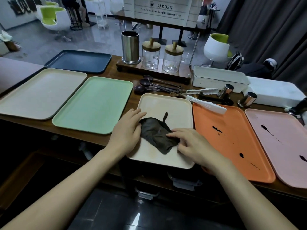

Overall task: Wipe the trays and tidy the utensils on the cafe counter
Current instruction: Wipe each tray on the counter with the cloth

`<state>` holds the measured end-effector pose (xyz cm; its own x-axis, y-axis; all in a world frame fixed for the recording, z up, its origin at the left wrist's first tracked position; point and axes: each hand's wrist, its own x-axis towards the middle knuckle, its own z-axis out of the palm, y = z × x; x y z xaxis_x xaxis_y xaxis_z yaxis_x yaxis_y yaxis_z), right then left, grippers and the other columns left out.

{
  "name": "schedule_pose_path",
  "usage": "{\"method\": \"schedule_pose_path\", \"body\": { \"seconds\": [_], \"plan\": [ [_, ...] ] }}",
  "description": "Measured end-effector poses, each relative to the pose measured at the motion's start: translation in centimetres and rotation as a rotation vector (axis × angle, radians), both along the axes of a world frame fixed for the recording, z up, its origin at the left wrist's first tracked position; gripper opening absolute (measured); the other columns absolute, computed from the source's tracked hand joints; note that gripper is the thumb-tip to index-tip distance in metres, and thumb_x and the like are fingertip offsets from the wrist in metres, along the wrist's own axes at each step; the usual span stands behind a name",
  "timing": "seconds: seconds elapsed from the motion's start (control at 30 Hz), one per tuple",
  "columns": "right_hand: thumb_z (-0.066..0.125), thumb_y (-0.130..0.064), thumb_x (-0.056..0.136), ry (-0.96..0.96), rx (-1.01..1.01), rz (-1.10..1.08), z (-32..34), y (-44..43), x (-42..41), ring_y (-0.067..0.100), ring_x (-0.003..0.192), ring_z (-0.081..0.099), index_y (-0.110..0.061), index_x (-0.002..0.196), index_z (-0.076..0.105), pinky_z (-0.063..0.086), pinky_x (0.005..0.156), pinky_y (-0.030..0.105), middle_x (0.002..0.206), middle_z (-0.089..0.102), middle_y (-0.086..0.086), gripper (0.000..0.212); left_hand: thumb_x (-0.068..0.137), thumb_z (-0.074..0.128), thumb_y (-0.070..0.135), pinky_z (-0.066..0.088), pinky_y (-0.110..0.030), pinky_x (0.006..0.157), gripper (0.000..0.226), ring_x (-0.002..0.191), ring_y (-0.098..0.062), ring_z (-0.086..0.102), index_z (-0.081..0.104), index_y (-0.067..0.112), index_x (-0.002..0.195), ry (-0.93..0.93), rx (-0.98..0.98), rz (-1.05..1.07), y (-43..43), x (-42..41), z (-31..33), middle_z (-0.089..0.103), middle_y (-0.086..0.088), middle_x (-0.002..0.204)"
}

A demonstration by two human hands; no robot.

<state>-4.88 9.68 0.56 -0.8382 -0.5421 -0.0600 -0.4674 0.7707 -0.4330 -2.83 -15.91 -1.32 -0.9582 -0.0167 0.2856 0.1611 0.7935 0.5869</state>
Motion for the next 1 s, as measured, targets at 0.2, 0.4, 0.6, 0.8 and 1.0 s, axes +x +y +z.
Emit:
{"method": "schedule_pose_path", "body": {
  "seconds": [0.2, 0.4, 0.6, 0.8, 1.0],
  "plan": [
    [0.063, -0.034, 0.093, 0.102, 0.019, -0.016, 0.3, -0.3, -0.9, 0.018, 0.106, 0.056, -0.038, 0.115, 0.071, 0.045, 0.093, 0.035, 0.112, 0.068, -0.011, 0.024, 0.094, 0.061, 0.037, 0.046, -0.037, 0.067, 0.011, 0.080, -0.018, 0.057, 0.054, 0.030, 0.098, 0.066, -0.141, -0.030, 2.6, 2.7, 1.8, 0.061, 0.012, 0.086],
    [0.057, -0.046, 0.079, 0.000, -0.216, -0.189, 2.2, -2.6, -1.2, 0.016, 0.076, 0.063, -0.026, 0.085, 0.070, 0.052, 0.071, 0.037, 0.076, 0.069, -0.006, 0.025, 0.088, 0.061, 0.066, 0.050, -0.038, 0.069, 0.039, 0.069, -0.013, 0.063, 0.051, 0.028, 0.085, -0.067, 0.041, 0.063, 3.8, 3.1, 3.5, 0.067, 0.010, 0.072],
    [0.066, -0.026, 0.091, -0.282, -0.608, -0.294, 4.4, -4.0, -1.3, 0.015, 0.060, 0.065, -0.011, 0.081, 0.072, 0.051, 0.059, 0.034, 0.076, 0.069, 0.014, 0.019, 0.083, 0.066, 0.066, 0.060, -0.049, 0.073, 0.039, 0.069, -0.011, 0.072, 0.060, 0.028, 0.083, -0.130, 0.402, 0.121, 3.6, 2.6, 5.0, 0.073, 0.008, 0.075],
    [0.063, -0.019, 0.096, -0.361, -0.721, -0.188, 6.2, -4.3, -1.0, 0.010, 0.068, 0.063, -0.010, 0.086, 0.074, 0.048, 0.057, 0.018, 0.079, 0.070, 0.007, 0.017, 0.078, 0.075, 0.057, 0.062, -0.047, 0.078, 0.029, 0.082, -0.011, 0.073, 0.067, 0.034, 0.093, -0.169, 0.541, 0.038, 3.1, 1.5, 6.1, 0.074, 0.007, 0.088],
    [0.059, -0.021, 0.081, -0.202, -0.577, -0.162, 7.0, -4.1, -2.1, 0.029, 0.083, 0.069, -0.017, 0.087, 0.073, 0.059, 0.064, 0.033, 0.086, 0.072, 0.009, 0.016, 0.086, 0.072, 0.026, 0.061, -0.047, 0.077, 0.007, 0.080, -0.013, 0.070, 0.070, 0.032, 0.089, -0.111, 0.458, 0.014, 2.1, 0.1, 7.0, 0.073, 0.010, 0.084]
  ]
}}
